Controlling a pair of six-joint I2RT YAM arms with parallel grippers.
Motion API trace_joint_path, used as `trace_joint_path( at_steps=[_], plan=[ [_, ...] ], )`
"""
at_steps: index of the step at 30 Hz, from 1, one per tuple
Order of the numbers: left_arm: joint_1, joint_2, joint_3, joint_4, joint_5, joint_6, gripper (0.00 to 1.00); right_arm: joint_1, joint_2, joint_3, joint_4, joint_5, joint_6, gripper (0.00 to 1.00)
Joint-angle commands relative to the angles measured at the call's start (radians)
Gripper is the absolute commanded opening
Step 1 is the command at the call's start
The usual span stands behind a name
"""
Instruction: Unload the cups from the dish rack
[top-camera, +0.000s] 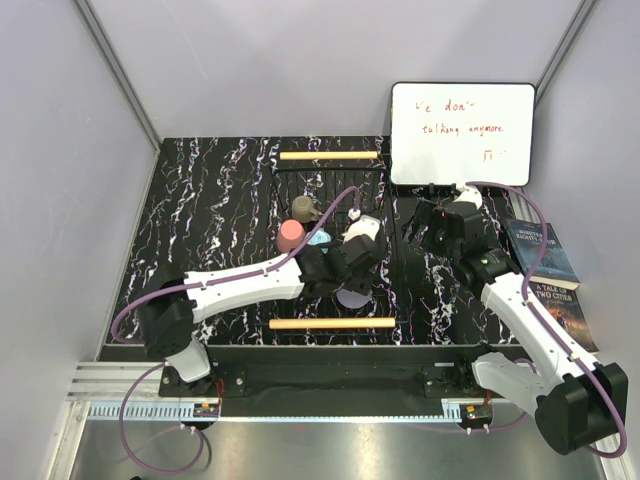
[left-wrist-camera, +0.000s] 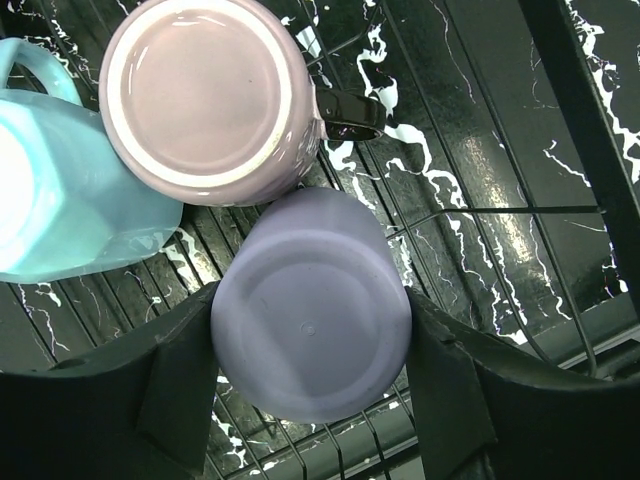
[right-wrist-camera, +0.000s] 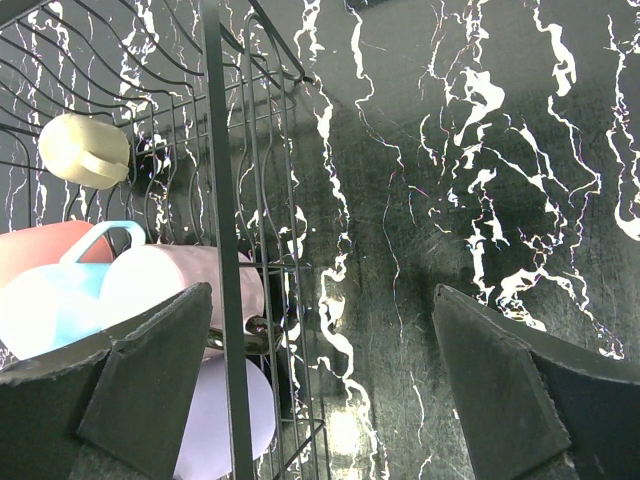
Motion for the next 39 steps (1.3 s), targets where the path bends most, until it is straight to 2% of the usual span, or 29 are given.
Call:
trace_joint_path(
  at_steps=[1, 12, 17, 20, 21, 22, 24, 27, 30, 33, 36, 39],
  plan=[
    [-0.002, -0.068, 0.000, 0.014, -0.039, 0.025, 0.00, 0.008, -0.011, 0.005, 0.021, 0.012, -0.003, 1.00],
    [0.007, -0.217, 0.227, -0.067, -0.167, 0.185, 0.00, 0.008, -0.026, 0.048, 0.005, -0.020, 0.031, 1.00],
    [0.111, -0.324, 0.232, -0.014, -0.126, 0.182, 0.00, 0.008, -0.027, 0.076, 0.022, -0.071, 0.062, 1.00],
    [0.238, -0.467, 0.065, 0.187, 0.055, 0.141, 0.00, 0.009, -0.030, 0.082, 0.077, -0.167, 0.100, 1.00],
    [0.280, -0.514, -0.053, 0.330, 0.113, 0.092, 0.00, 0.008, -0.032, 0.080, 0.099, -0.187, 0.117, 1.00],
    [0.364, -0.583, -0.109, 0.398, 0.231, 0.060, 0.00, 0.008, -0.034, 0.070, 0.154, -0.207, 0.158, 1.00],
    [0.477, -0.637, -0.234, 0.561, 0.339, -0.032, 0.00, 0.008, -0.040, 0.051, 0.224, -0.290, 0.207, 1.00],
    [0.576, -0.680, -0.324, 0.702, 0.544, -0.112, 0.00, 0.006, -0.043, -0.022, 0.450, -0.419, 0.350, 1.00],
    [0.636, -0.693, -0.400, 0.843, 0.681, -0.190, 0.00, 0.006, -0.015, -0.064, 0.667, -0.532, 0.413, 1.00],
    [0.687, -0.682, -0.460, 0.997, 0.817, -0.276, 0.00, 0.008, 0.043, -0.062, 0.796, -0.641, 0.482, 1.00],
    [0.710, -0.660, -0.494, 1.101, 0.890, -0.333, 0.00, 0.006, 0.071, -0.059, 0.873, -0.700, 0.528, 1.00],
    [0.713, -0.640, -0.506, 1.129, 0.916, -0.347, 0.00, 0.008, 0.051, -0.059, 0.893, -0.694, 0.522, 0.98]
  ],
)
